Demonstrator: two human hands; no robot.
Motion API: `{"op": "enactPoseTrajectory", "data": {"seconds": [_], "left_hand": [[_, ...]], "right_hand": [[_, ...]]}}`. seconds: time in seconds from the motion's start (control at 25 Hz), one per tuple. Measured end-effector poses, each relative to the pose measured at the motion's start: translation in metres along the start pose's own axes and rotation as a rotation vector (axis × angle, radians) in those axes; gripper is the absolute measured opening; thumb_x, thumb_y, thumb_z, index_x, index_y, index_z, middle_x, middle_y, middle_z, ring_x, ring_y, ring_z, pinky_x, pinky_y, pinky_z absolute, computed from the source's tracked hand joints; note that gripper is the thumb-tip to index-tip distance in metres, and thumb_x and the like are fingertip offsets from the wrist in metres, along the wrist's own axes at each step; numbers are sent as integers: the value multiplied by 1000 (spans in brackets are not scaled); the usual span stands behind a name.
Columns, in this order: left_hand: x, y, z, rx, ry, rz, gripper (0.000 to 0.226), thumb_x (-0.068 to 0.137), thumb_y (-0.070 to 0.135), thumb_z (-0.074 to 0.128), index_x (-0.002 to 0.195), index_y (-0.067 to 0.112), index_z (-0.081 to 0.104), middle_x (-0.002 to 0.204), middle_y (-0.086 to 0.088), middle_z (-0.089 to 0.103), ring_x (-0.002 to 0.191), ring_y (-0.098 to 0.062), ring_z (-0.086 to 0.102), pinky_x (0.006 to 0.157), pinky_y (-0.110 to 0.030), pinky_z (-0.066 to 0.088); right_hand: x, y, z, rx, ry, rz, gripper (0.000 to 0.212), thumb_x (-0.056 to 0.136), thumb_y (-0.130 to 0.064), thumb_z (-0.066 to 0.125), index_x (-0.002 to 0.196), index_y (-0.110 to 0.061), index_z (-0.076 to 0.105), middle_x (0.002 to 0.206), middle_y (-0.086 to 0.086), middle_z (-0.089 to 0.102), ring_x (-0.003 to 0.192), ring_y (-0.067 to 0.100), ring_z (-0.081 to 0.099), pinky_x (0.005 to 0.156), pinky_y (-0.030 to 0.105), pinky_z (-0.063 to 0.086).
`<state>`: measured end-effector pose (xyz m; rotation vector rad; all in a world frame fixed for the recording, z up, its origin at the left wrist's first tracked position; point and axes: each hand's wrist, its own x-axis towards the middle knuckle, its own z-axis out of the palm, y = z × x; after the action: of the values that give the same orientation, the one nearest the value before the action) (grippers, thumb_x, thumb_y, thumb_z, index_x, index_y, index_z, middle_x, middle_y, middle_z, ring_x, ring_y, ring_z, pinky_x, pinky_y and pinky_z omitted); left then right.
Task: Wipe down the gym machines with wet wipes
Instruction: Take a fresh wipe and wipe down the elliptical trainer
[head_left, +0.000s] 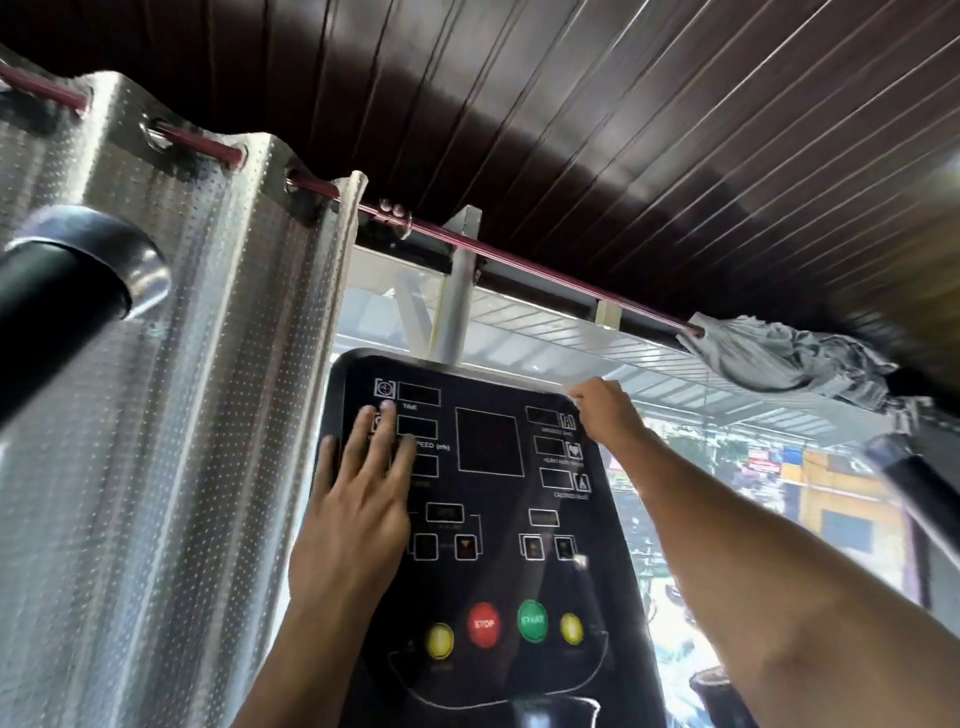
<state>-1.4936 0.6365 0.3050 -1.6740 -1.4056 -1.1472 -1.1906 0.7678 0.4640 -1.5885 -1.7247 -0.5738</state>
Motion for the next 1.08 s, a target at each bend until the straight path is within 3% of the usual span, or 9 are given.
{"op": "enactPoseTrajectory", "data": {"seconds": [0.08,0.2,0.28,0.36,0.56,0.84,1.08], "left_hand": [[1,-2,3,95,-54,81,70,84,18,30,149,20,54,165,-4,34,154,-23,30,117,-69,22],[6,3,3,121,-177,-5,64,95,39,22,157,35,38,167,9,25,156,-12,21,117,-73,9],[6,3,5,161,-202,3,71,96,70,21,158,36,32,168,9,23,156,-12,19,112,-76,11],[9,2,4,178,-255,2,81,91,80,21,157,36,39,168,8,26,156,-12,20,109,-77,18],[8,6,0,193,-210,16,88,88,85,12,158,37,36,170,9,18,157,-12,13,113,-75,17],[7,3,4,159,-156,6,89,87,87,12,160,39,29,170,12,9,157,-10,4,115,-75,13],[6,5,4,164,-148,0,88,89,87,13,160,38,28,171,12,11,157,-9,7,114,-74,17]], "right_hand": [[-4,15,-1,7,-55,37,26,91,3,55,94,-7,79,99,18,73,97,36,70,76,32,52],[-12,29,-3,-14,-163,39,35,90,4,56,61,-14,64,81,13,68,88,34,71,72,39,54],[-29,32,-7,-9,-160,64,29,90,2,55,68,-9,70,82,15,73,85,34,73,68,38,55],[-49,35,-8,25,-172,41,25,92,-1,55,76,-2,75,81,19,75,79,30,72,64,31,48],[-50,44,-11,191,-165,73,11,86,-13,80,91,-4,80,92,16,78,88,29,75,85,42,61],[14,22,-5,311,-48,224,23,82,-15,84,96,2,75,91,16,76,88,31,76,79,43,63],[-67,47,-12,313,-230,265,27,79,-18,89,92,3,78,89,19,78,82,28,77,84,46,62]]}}
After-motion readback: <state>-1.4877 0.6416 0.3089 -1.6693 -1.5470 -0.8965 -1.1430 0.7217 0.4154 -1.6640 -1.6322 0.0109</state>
